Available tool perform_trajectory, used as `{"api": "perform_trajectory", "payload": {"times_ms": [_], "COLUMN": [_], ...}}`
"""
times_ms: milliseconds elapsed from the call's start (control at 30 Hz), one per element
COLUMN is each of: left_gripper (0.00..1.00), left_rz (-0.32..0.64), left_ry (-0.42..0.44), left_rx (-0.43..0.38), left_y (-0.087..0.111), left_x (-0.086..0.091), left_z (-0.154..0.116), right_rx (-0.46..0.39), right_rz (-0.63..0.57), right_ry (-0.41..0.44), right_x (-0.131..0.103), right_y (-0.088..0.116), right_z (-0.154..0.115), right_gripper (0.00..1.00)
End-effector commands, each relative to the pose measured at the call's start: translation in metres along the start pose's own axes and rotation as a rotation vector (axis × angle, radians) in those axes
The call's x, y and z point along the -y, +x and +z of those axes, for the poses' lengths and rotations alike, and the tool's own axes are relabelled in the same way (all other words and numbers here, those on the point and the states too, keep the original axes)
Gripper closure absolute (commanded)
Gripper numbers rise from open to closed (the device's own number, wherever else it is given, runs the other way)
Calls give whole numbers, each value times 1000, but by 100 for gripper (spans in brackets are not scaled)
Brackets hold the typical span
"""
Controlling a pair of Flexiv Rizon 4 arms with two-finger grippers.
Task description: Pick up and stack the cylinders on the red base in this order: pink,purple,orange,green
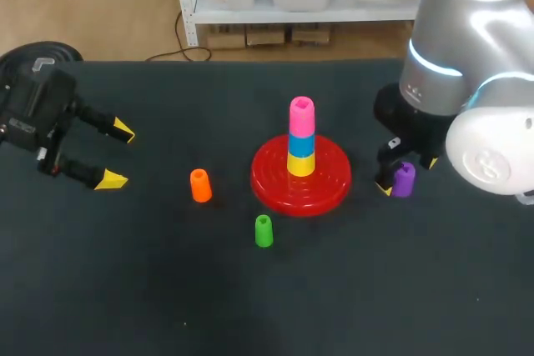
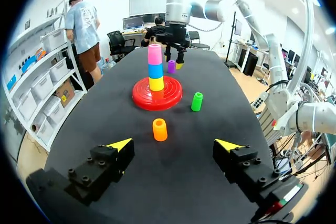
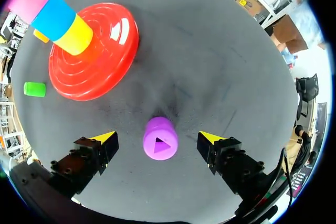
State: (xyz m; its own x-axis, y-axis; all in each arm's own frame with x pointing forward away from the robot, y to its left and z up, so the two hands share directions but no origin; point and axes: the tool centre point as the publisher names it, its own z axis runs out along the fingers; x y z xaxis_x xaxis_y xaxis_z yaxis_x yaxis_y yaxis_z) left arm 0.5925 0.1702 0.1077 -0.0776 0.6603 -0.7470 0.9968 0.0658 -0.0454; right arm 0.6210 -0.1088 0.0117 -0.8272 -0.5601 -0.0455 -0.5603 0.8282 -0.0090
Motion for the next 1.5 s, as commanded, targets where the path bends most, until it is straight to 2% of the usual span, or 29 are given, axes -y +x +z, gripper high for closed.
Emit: {"api": "perform_trajectory", "payload": {"times_ms": [33,100,133,167,200,233,1033,1267,1500], "left_gripper": [0,0,0,0,0,0,0,0,0], "left_rz": [2,2,2,2,2,2,2,2,2], "left_ry": [1,1,1,1,1,1,1,1,1], "left_rx": [2,2,2,2,2,2,2,2,2], "left_y": [1,1,1,1,1,1,1,1,1], "left_x": [0,0,0,0,0,0,0,0,0], "left_z": [0,0,0,0,0,0,0,0,0], "right_rx": [-2,-1,-1,-1,-1,0,11,19,65], "right_rz": [3,0,1,1,3,3,-24,-82,-123], "right_ry": [2,-2,-2,-3,1,2,-1,70,112], "right_x": [-1,-2,-2,-2,-2,-2,-6,-12,-15], "right_y": [0,0,1,1,1,1,3,-6,-21], "right_z": [1,1,1,2,2,2,-4,-31,-83], "right_gripper": [0,0,25,56,97,100,100,100,100]}}
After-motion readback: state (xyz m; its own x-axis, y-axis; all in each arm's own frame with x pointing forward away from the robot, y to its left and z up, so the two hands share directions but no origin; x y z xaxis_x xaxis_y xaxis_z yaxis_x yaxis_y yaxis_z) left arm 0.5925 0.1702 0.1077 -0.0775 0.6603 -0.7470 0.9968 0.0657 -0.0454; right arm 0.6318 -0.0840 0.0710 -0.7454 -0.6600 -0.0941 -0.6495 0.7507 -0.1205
